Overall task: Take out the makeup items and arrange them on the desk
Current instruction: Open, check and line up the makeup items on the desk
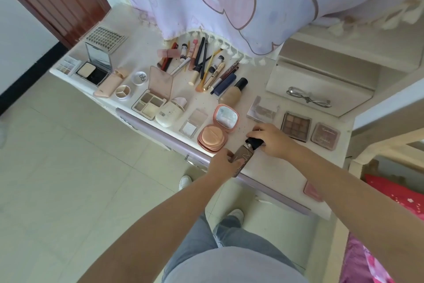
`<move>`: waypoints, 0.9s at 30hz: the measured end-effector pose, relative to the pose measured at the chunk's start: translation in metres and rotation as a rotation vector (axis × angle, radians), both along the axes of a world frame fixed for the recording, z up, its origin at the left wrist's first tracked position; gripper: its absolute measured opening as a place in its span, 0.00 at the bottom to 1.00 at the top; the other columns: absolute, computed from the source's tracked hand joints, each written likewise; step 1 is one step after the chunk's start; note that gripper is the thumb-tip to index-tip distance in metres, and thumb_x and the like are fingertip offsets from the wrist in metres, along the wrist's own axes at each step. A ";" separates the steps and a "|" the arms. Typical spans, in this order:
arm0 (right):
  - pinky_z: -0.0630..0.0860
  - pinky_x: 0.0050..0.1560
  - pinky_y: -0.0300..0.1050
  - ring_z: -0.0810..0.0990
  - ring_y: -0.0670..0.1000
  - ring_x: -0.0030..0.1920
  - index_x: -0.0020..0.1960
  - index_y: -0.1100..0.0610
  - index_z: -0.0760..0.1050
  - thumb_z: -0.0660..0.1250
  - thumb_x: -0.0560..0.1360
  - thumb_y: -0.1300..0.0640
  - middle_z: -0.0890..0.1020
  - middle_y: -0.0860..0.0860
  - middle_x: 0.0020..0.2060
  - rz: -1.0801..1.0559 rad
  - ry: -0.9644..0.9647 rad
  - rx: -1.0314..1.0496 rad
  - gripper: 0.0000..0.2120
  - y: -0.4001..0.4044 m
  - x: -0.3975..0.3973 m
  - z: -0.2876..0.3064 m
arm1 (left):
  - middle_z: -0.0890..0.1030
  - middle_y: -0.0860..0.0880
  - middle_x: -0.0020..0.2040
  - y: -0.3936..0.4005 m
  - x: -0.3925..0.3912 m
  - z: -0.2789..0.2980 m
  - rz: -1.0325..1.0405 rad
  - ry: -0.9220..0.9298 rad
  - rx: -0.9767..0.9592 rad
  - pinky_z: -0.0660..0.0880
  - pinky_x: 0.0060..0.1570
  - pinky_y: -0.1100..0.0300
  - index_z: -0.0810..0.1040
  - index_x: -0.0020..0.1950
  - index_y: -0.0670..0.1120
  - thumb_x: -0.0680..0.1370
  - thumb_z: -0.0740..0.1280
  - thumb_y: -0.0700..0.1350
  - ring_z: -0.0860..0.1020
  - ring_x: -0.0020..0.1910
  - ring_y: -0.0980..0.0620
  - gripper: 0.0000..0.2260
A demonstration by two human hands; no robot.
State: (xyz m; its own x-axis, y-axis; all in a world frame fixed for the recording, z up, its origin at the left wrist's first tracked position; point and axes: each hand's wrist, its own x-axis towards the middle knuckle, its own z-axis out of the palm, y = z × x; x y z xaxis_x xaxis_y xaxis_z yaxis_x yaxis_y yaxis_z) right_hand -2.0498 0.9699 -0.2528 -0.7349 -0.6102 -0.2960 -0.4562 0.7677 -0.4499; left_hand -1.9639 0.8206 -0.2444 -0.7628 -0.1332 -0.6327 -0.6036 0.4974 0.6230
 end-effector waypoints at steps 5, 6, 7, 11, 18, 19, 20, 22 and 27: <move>0.68 0.60 0.47 0.70 0.60 0.61 0.64 0.62 0.72 0.56 0.71 0.74 0.72 0.61 0.60 -0.012 -0.014 0.016 0.24 -0.005 -0.006 0.000 | 0.79 0.42 0.54 0.005 -0.001 0.002 -0.097 0.067 -0.209 0.68 0.45 0.58 0.73 0.57 0.40 0.77 0.62 0.50 0.76 0.53 0.44 0.15; 0.67 0.60 0.46 0.70 0.60 0.61 0.64 0.61 0.72 0.55 0.71 0.74 0.72 0.61 0.60 -0.018 -0.021 0.012 0.24 -0.006 -0.007 -0.001 | 0.77 0.41 0.55 0.005 -0.001 0.003 -0.129 0.084 -0.274 0.69 0.45 0.56 0.73 0.56 0.40 0.78 0.62 0.51 0.76 0.53 0.43 0.16; 0.68 0.60 0.46 0.71 0.59 0.61 0.64 0.60 0.72 0.56 0.71 0.74 0.72 0.61 0.60 -0.021 -0.026 0.007 0.24 -0.006 -0.007 -0.002 | 0.75 0.41 0.56 0.005 0.001 0.004 -0.177 0.104 -0.350 0.70 0.46 0.55 0.73 0.57 0.40 0.78 0.60 0.52 0.75 0.54 0.43 0.16; 0.68 0.59 0.44 0.71 0.59 0.60 0.64 0.60 0.73 0.57 0.72 0.73 0.72 0.60 0.60 -0.026 -0.035 0.006 0.23 -0.005 -0.006 -0.003 | 0.70 0.43 0.60 0.005 0.009 0.008 -0.416 0.219 -0.541 0.70 0.53 0.55 0.67 0.63 0.41 0.79 0.58 0.53 0.70 0.59 0.45 0.19; 0.69 0.56 0.44 0.74 0.60 0.58 0.63 0.62 0.73 0.57 0.71 0.74 0.75 0.61 0.58 -0.064 -0.024 -0.036 0.22 -0.008 -0.004 -0.005 | 0.69 0.43 0.61 0.004 0.011 0.008 -0.514 0.238 -0.552 0.70 0.54 0.56 0.65 0.64 0.41 0.79 0.60 0.51 0.68 0.60 0.46 0.19; 0.69 0.56 0.43 0.74 0.60 0.59 0.63 0.62 0.73 0.57 0.71 0.74 0.75 0.61 0.58 -0.067 -0.021 -0.042 0.22 -0.008 -0.005 -0.005 | 0.69 0.43 0.61 0.005 0.010 0.008 -0.518 0.242 -0.557 0.70 0.54 0.57 0.65 0.64 0.41 0.79 0.59 0.51 0.68 0.61 0.46 0.19; 0.68 0.56 0.43 0.74 0.60 0.59 0.63 0.62 0.73 0.57 0.71 0.74 0.75 0.61 0.59 -0.073 -0.018 -0.043 0.22 -0.009 -0.005 -0.004 | 0.69 0.43 0.61 0.006 0.009 0.008 -0.518 0.242 -0.562 0.70 0.54 0.57 0.65 0.64 0.41 0.79 0.59 0.51 0.68 0.61 0.47 0.19; 0.67 0.59 0.42 0.72 0.58 0.63 0.65 0.62 0.71 0.57 0.72 0.73 0.73 0.60 0.63 -0.091 -0.013 -0.034 0.23 -0.011 -0.006 0.000 | 0.69 0.43 0.61 0.005 0.007 0.006 -0.508 0.240 -0.571 0.70 0.55 0.57 0.65 0.65 0.40 0.79 0.59 0.52 0.68 0.61 0.47 0.19; 0.58 0.68 0.38 0.63 0.54 0.71 0.69 0.59 0.66 0.56 0.75 0.71 0.63 0.56 0.71 -0.141 -0.032 -0.039 0.23 -0.008 -0.003 0.007 | 0.69 0.44 0.62 0.005 0.004 0.004 -0.565 0.262 -0.614 0.70 0.57 0.59 0.64 0.66 0.40 0.79 0.58 0.53 0.69 0.61 0.48 0.21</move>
